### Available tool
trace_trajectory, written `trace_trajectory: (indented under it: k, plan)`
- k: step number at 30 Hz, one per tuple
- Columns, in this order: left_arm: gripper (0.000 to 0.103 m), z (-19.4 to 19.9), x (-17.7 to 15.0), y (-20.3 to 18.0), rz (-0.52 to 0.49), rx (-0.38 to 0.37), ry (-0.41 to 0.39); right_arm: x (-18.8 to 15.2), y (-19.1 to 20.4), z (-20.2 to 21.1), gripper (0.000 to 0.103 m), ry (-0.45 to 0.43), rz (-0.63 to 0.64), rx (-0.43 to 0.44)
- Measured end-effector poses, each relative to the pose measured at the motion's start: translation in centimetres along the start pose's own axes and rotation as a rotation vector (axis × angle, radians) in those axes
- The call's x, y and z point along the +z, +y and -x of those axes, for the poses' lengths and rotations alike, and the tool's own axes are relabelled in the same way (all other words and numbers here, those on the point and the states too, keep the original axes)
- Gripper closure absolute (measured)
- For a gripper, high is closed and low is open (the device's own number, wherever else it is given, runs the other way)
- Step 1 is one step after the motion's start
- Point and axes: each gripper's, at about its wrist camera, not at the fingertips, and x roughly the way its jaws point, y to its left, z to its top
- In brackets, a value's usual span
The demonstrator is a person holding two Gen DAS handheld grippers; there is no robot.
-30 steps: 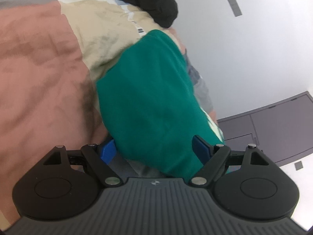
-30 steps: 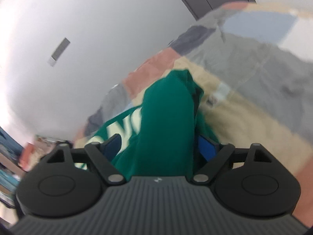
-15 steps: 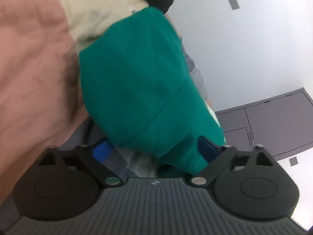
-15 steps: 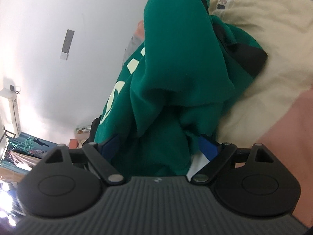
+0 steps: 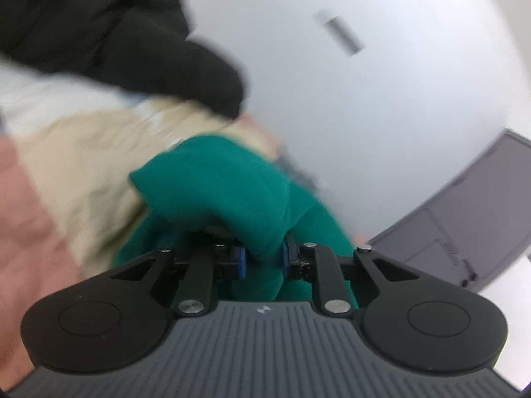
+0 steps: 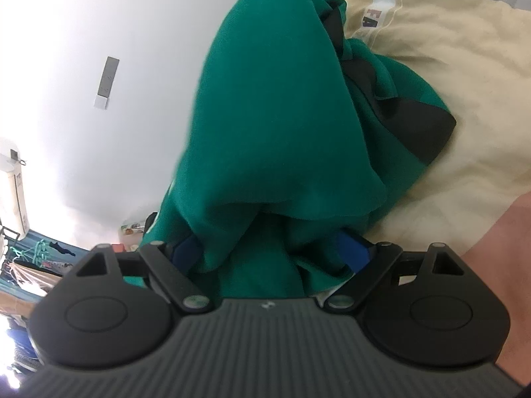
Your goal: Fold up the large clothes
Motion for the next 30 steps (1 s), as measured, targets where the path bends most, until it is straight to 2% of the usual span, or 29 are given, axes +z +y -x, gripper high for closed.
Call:
trace_trajectory:
  k: [2, 4, 6, 7, 11, 16, 18, 21, 23, 25, 30]
  plan:
    - [0.081, -1.5, -1.0, 2.0, 0.049, 0.055, 0.067, -0.1, 0.0, 0.1, 0.013, 0.005, 0.003, -0.001]
    - [0.081, -2.2, -1.4, 3.2, 0.1, 0.066, 0.113, -0.2, 0.0, 0.0, 0.013, 0.01, 0.002, 0.001]
    - [0.082, -1.6, -1.5, 3.3, 0.129, 0.051, 0.106, -0.2, 0.1, 0.1, 0.013, 0.013, 0.004, -0.002]
    - [0.085, -1.3, -1.2, 3.1, 0.133, 0.045, 0.1, -0.1, 0.1, 0.1, 0.013, 0.012, 0.006, -0.002]
    - [0.088, 0.9, -0.7, 2.0, 0.111, 0.004, 0.08, 0.0, 0.1, 0.2, 0.013, 0.012, -0.008, 0.002]
    - [0.087, 0.5, -1.7, 2.9, 0.119, 0.031, 0.118, 0.5, -0.2, 0.6, 0.013, 0.005, 0.013, 0.002]
    - [0.084, 0.8, -2.1, 2.8, 0.115, 0.029, 0.122, 0.5, 0.0, 1.0, 0.013, 0.0, 0.018, 0.008]
    - [0.059, 0.9, -1.9, 3.1, 0.153, 0.022, 0.131, 0.7, 0.1, 1.7, 0.013, -0.027, 0.023, 0.028]
    - [0.025, 1.4, -2.0, 3.4, 0.196, -0.011, 0.139, 1.0, 0.2, 1.6, 0.012, -0.028, 0.028, 0.011]
    - [0.013, 1.7, -2.1, 3.6, 0.235, -0.037, 0.143, 1.1, 0.1, 0.8, 0.012, 0.001, 0.016, -0.003]
    - [0.004, 1.7, -2.8, 4.3, 0.337, -0.013, 0.183, 0.7, -0.3, 0.1, 0.012, 0.029, -0.017, -0.028]
